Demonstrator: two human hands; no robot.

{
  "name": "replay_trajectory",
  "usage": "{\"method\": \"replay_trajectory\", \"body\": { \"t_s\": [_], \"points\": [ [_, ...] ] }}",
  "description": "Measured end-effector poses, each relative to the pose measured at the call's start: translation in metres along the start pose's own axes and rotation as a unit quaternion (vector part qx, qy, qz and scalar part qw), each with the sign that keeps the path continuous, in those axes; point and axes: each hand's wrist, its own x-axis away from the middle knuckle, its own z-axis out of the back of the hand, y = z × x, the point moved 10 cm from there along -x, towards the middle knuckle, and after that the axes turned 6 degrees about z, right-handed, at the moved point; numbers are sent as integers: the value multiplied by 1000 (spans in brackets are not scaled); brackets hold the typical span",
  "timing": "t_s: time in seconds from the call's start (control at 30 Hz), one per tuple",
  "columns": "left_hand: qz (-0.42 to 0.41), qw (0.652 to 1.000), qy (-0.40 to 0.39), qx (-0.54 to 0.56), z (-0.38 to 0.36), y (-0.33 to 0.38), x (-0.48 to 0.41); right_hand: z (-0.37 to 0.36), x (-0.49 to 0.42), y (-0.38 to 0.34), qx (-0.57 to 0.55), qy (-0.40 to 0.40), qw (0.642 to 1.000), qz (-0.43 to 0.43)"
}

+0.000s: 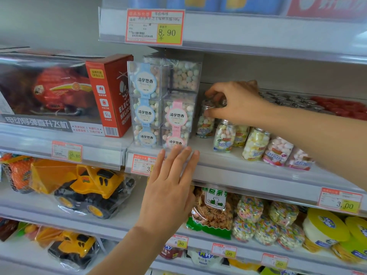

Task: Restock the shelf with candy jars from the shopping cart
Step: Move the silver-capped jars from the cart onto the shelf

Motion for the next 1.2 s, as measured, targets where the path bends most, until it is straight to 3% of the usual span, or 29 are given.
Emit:
{"method": "replay_trajectory", "body": {
  "t_s": [0.1, 0.27, 0.37, 0.5, 0.8, 1.2],
  "points": [
    [-4, 1000, 9, -2, -2, -1, 1, 7, 8, -3, -77, 1, 996, 44],
    [8, 1000, 22, 0, -7, 0, 1, -6, 14, -6, -75, -39, 994, 73],
    [17, 999, 27, 4, -8, 0, 0, -2, 7, -5, -118, -9, 992, 40],
    [19, 999, 36, 12, -10, 1, 1, -7, -5, -9, -35, -43, 998, 27],
    [-5, 999, 26, -19, -17, 1, 2, -1, -19, 2, -14, 10, 1000, -14],
    [-15, 998, 12, -56, -15, -2, 4, -5, -24, 35, -93, 42, 990, -93]
  ]
}}
